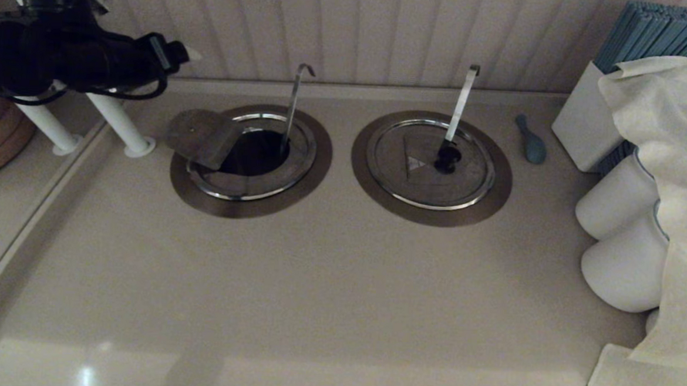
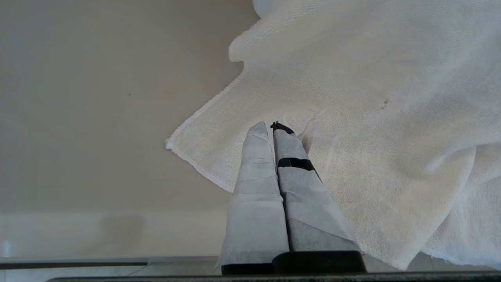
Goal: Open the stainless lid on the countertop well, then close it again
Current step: Close the lid
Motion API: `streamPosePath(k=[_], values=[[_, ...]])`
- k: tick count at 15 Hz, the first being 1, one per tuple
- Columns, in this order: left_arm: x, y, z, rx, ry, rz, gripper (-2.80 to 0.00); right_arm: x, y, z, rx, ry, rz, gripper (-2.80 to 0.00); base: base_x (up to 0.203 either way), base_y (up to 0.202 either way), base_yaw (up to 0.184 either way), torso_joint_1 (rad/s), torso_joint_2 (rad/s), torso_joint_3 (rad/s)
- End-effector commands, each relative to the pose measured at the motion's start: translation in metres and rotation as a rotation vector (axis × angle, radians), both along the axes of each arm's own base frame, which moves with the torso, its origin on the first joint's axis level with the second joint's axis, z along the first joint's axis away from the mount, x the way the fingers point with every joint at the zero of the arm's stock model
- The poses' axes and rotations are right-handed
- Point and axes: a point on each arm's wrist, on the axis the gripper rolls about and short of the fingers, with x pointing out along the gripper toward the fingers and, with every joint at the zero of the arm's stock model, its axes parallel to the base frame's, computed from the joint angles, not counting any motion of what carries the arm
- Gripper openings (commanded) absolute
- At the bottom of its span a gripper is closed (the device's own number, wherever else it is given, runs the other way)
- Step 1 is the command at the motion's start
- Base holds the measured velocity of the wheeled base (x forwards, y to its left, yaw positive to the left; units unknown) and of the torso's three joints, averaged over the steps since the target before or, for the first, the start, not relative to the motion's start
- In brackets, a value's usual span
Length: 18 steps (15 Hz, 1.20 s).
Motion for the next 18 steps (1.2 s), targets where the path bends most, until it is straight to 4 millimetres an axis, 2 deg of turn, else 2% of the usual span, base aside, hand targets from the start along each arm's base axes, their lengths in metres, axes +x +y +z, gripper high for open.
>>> streamPosePath(k=[1, 6, 8, 11, 14, 18], values=[[-0.014, 0.009, 0.004, -0.031, 0.059, -0.064, 0.0, 0.0, 0.0, 0.0, -0.001, 0.0, 0.001, -2.8, 0.0, 0.0, 0.0, 0.0, 0.0, 0.0], [-0.022, 0.023, -0.008, -0.057, 0.207, -0.07, 0.0, 0.0, 0.0, 0.0, -0.001, 0.0, 0.001, -2.8, 0.0, 0.0, 0.0, 0.0, 0.0, 0.0], [-0.02, 0.025, -0.016, -0.002, 0.25, -0.077, 0.0, 0.0, 0.0, 0.0, -0.001, 0.001, 0.001, -2.8, 0.0, 0.0, 0.0, 0.0, 0.0, 0.0], [-0.018, 0.025, -0.02, 0.013, 0.27, -0.081, 0.0, 0.0, 0.0, 0.0, -0.001, 0.0, 0.0, -2.8, 0.0, 0.0, 0.0, 0.0, 0.0, 0.0], [-0.007, 0.024, -0.033, 0.026, 0.301, -0.086, 0.0, 0.0, 0.0, 0.0, -0.001, 0.0, 0.001, -2.8, 0.0, 0.0, 0.0, 0.0, 0.0, 0.0], [0.0, 0.014, -0.042, 0.046, 0.323, -0.111, 0.0, 0.0, 0.0, 0.0, -0.001, 0.0, 0.0, -2.8, 0.0, 0.0, 0.0, 0.0, 0.0, 0.0]])
